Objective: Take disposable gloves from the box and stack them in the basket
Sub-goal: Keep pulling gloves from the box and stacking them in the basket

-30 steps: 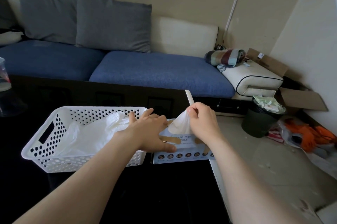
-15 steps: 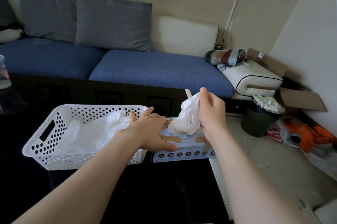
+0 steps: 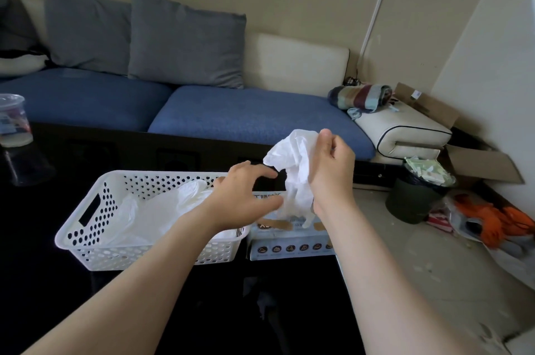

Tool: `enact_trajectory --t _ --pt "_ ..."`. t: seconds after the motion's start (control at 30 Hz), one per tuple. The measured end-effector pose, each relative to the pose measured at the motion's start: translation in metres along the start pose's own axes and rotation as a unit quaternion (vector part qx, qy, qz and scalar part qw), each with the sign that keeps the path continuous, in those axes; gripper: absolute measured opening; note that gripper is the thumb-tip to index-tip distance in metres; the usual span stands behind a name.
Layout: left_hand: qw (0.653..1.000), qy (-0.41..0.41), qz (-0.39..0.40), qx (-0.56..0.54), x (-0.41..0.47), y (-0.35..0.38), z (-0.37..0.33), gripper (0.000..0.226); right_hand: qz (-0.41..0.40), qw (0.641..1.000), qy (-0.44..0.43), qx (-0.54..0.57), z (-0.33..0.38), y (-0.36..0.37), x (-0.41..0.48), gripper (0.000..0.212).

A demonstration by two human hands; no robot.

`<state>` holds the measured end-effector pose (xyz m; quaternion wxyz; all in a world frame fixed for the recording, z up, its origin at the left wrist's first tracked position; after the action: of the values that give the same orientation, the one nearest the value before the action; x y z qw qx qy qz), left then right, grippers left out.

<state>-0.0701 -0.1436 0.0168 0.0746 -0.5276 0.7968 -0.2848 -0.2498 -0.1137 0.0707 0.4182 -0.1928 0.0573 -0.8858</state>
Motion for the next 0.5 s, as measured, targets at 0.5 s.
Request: enact_trajectory --t 0.5 --pt "0.902 -0.092 -0.131 -0.4 -0.033 -0.072 0.012 0.031 0.374 0.924 0.073 -0.037 0.014 0.08 -0.07 0.054"
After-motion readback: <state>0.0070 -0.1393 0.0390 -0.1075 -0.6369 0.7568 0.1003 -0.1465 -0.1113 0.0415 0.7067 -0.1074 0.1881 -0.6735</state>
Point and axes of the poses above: each hand's wrist, its own x-axis towards the middle knuckle, its own y-axis out of the palm, z = x × y, the point moved 10 cm from there along x, towards the middle knuckle, and after that the axes turned 13 degrees about -x, right-handed, at the moved point
